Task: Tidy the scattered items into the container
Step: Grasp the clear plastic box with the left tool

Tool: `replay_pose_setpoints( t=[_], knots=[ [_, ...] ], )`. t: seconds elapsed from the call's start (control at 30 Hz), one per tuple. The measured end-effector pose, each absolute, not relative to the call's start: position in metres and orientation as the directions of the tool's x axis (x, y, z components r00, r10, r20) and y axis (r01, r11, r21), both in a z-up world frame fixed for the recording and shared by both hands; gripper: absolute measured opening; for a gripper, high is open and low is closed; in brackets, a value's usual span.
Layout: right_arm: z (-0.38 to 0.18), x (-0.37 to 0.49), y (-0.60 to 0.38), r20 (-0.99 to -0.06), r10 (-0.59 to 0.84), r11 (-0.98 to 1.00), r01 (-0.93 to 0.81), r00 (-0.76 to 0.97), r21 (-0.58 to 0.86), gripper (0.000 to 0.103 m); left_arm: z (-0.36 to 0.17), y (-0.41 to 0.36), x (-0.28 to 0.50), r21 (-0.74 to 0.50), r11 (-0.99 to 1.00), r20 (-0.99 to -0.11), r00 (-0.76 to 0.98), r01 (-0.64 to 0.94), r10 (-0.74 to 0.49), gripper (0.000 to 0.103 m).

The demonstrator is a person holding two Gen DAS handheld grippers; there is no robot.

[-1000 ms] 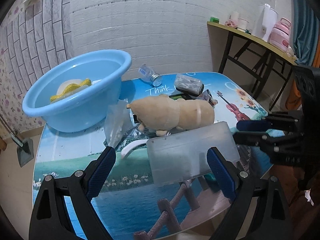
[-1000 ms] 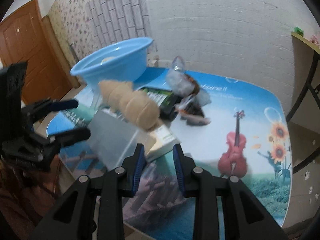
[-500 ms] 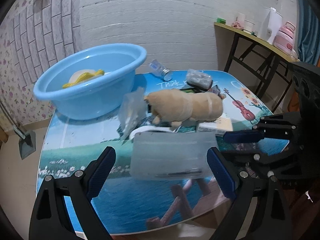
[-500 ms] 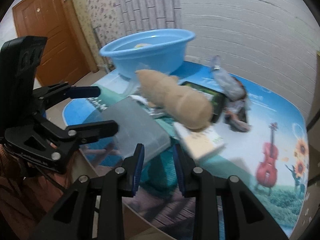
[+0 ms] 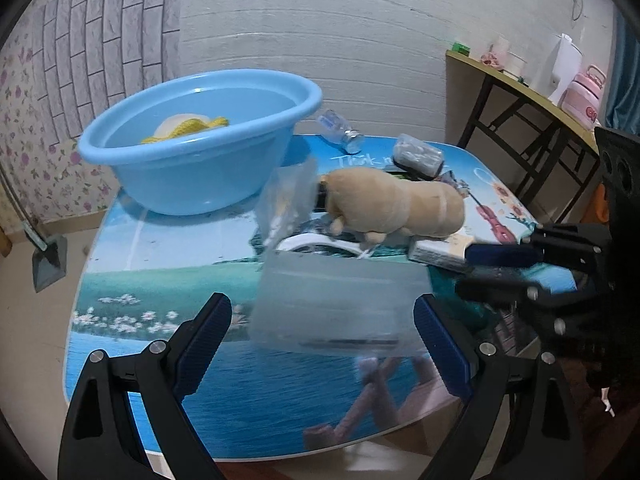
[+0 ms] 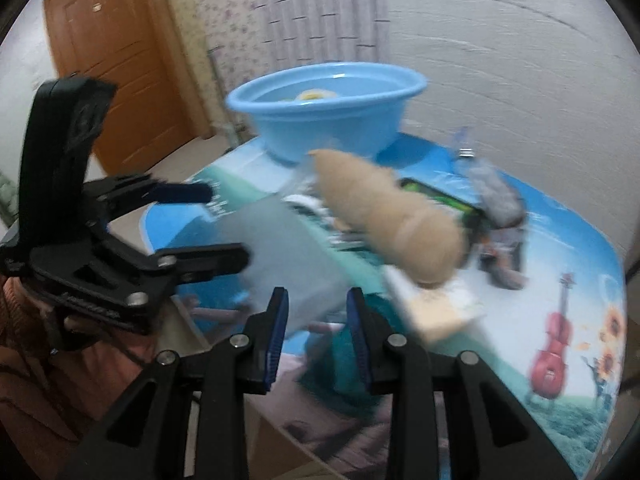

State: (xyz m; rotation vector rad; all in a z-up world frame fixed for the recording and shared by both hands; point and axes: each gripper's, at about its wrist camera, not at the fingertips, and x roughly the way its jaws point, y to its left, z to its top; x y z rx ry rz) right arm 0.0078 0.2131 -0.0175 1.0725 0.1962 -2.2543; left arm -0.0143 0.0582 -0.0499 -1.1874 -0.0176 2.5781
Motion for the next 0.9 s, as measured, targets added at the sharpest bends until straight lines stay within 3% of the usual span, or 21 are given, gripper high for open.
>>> replay_pose_setpoints(
  t=[0.23, 0.4, 0.53, 0.67, 0.9],
  knots=[
    [-0.010, -0.001, 0.254, -0.725, -0.413, -0.867, 0.483, -0.551, 0.127, 0.046, -0.052, 0.079, -0.026, -0.120, -0.959, -0.757, -0.601, -0.258, 0.257, 0.094],
    [-0.016, -0.005, 0.264, -0.735, -0.381, -0.885, 0.452, -0.561, 0.113, 0.049, -0.056, 0.082, -0.034, -0.118, -0.973, -0.777, -0.591, -0.200, 0.216, 0.098],
    [-0.026, -0.010, 0.265, -0.744, -0.359, -0.893, 0.438, -0.563, 0.099, 0.057, -0.056, 0.088, -0.042, -0.112, -0.976, -0.780, -0.591, -0.188, 0.203, 0.099],
    [-0.035, -0.022, 0.263, -0.748, -0.349, -0.896, 0.435, -0.565, 0.090, 0.057, -0.063, 0.096, -0.053, -0.042, -0.984, -0.801, -0.583, -0.175, 0.138, 0.103],
    [-0.043, -0.032, 0.263, -0.760, -0.368, -0.884, 0.455, -0.536, 0.106, 0.058, -0.074, 0.071, -0.057, -0.212, -0.966, -0.795, -0.548, -0.149, 0.259, 0.103]
  ],
)
